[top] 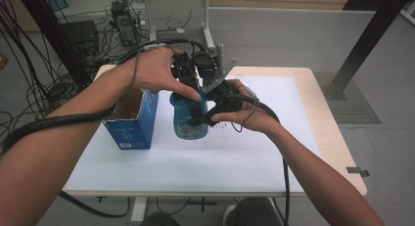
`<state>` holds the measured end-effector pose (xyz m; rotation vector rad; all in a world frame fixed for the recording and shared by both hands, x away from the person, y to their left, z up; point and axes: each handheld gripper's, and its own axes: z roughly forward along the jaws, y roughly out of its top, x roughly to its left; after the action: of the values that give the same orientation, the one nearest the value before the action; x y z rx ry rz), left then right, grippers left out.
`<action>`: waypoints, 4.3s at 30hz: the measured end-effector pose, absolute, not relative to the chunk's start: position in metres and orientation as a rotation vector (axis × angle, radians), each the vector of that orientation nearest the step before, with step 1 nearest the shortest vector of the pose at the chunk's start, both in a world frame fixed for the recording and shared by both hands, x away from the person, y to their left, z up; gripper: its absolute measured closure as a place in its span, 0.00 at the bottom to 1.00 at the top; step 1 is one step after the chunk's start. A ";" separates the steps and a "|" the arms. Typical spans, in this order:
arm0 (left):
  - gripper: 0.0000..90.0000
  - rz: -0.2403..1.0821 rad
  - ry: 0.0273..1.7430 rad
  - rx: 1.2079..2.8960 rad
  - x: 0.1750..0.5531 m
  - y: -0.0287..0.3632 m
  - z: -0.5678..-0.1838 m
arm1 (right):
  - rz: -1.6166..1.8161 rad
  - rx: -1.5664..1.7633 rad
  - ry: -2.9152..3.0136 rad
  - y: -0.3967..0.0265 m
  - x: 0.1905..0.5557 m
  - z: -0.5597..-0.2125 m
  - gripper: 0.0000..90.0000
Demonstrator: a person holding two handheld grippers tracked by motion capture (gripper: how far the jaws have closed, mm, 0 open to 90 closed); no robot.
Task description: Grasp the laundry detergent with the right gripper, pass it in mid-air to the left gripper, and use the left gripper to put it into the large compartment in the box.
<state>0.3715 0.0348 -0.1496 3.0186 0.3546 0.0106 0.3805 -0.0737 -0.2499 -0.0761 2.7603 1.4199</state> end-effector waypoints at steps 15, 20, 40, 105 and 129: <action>0.06 0.014 0.353 3.020 0.370 0.035 -0.149 | 1.419 -0.074 2.754 -0.074 0.380 -0.249 0.48; 0.06 0.016 0.348 3.024 0.370 0.035 -0.149 | 1.415 -0.068 2.755 -0.075 0.381 -0.249 0.48; 0.06 0.022 0.349 3.023 0.369 0.033 -0.148 | 1.422 -0.065 2.752 -0.077 0.380 -0.248 0.48; 0.06 0.037 0.338 3.034 0.368 0.032 -0.147 | 1.425 -0.068 2.743 -0.078 0.379 -0.246 0.48; 0.07 0.040 0.340 3.037 0.368 0.032 -0.147 | 1.425 -0.069 2.743 -0.078 0.378 -0.245 0.48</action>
<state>0.3678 0.0324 -0.1469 3.0371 0.3396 0.0401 0.3782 -0.0782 -0.2452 -0.0695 2.7429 1.4251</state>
